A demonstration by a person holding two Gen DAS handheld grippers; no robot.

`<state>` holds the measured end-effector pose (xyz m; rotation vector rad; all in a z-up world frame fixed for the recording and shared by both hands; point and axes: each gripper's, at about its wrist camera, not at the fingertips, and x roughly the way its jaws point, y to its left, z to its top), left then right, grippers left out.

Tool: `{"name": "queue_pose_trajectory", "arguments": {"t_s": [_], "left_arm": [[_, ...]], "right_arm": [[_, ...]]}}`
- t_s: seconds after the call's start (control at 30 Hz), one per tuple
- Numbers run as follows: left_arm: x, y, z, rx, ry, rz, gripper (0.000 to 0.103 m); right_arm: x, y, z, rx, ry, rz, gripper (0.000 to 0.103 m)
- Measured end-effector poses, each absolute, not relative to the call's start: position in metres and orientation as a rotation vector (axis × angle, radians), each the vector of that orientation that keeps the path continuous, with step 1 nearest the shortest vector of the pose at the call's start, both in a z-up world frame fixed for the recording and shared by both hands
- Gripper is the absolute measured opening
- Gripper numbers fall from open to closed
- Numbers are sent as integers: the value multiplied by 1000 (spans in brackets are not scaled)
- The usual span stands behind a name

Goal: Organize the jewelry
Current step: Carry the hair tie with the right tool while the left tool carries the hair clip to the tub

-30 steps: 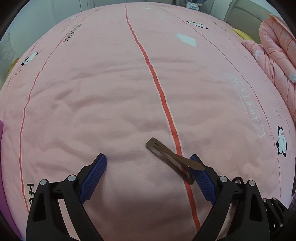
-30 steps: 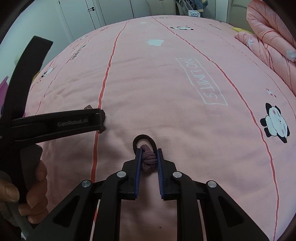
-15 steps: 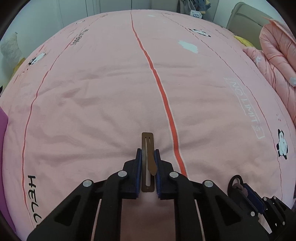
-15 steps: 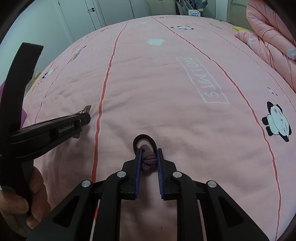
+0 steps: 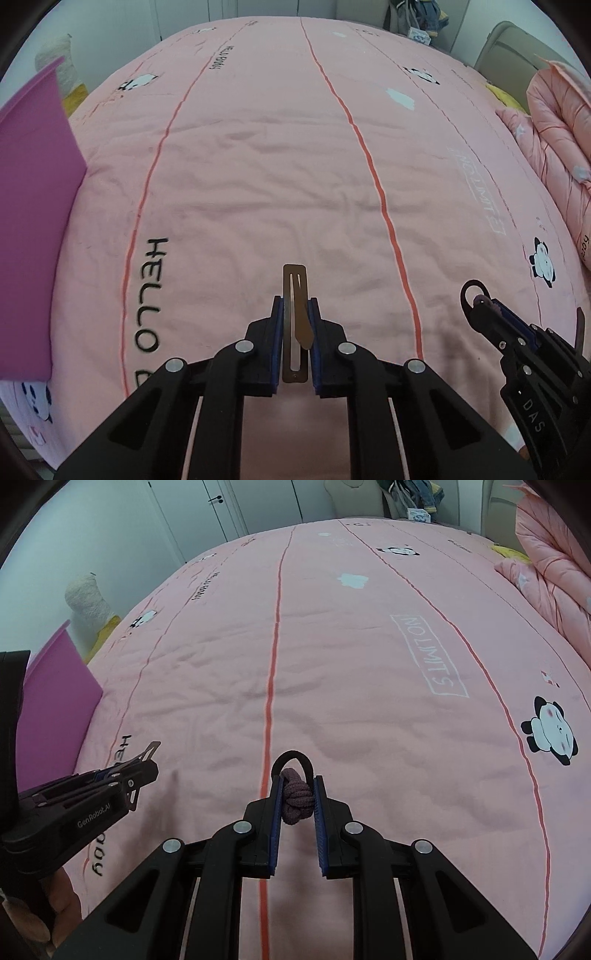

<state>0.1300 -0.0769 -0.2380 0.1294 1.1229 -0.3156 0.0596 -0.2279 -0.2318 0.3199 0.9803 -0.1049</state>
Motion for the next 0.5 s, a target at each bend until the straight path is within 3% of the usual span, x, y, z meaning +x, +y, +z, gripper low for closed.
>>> {"name": "queue_pose_trajectory", "arguments": {"t_s": [0.5], "left_arm": [[72,76,-76,39,927,-49,13]], "right_arm": [[55,-84,-75,144,814,261,16]]}}
